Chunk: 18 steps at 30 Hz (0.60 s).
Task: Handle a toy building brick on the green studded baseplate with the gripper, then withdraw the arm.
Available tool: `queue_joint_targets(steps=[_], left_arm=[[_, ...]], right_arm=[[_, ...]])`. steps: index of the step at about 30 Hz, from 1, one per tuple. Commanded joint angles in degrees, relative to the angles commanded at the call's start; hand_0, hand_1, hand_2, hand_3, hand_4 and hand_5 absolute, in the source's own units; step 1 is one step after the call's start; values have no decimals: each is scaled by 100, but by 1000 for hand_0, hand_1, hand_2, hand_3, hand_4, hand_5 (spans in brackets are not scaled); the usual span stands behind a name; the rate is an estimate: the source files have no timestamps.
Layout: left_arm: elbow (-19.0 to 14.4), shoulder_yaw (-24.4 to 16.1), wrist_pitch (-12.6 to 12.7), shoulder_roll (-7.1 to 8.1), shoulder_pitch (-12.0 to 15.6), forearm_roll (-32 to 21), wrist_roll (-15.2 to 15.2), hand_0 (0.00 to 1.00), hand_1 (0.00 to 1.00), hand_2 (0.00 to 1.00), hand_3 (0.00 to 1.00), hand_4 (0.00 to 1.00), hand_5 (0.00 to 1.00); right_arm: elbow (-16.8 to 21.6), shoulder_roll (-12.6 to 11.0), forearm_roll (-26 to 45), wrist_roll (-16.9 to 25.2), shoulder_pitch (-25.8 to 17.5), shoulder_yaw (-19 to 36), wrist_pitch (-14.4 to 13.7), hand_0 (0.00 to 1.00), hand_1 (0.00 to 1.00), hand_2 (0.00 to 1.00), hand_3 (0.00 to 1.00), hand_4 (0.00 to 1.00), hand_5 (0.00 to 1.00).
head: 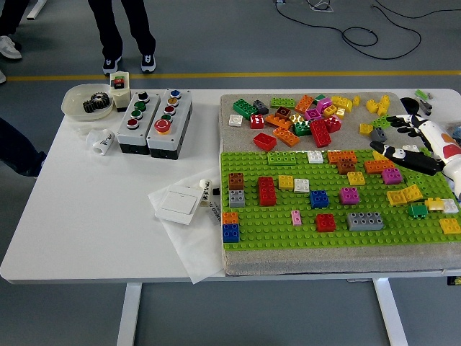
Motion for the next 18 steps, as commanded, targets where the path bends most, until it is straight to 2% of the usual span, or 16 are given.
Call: queue_joint_targets(steps=[3,4,9,10,15,16,18], left_arm=[[-2,15,2,2,1,-16,-4,744,770,818,624,659,627],[-3,19,2,3,1,-19,-6,744,766,817,624,658,629],[-6,49,7,9,8,-58,-15,744,766,817,624,658,629],[-7,56,7,10,9,-66,-16,744,767,816,622,657,630],[-15,112,16,15,18,-128,-23,744,767,816,622,657,630],[-16,121,18,17,16,-139,-27,744,765,816,621,655,629],[-16,128,19,19,12,-146,-31,744,765,816,621,655,629]], right_arm=[[-6,-9,-188,-22,19,-62,24,803,766,791,809,998,688],[-18,-14,-308,-39,38,-107,17,764,728,763,792,998,539],[-74,-14,-591,-57,76,-234,16,764,728,763,792,998,539],[-82,-13,-611,-56,77,-247,19,735,693,732,701,947,412],[-83,-1,-722,-44,132,-387,21,735,693,732,701,947,412],[-67,0,-753,-43,159,-423,20,694,670,714,652,916,346],[-47,-1,-802,-47,194,-465,24,694,670,714,652,916,346]])
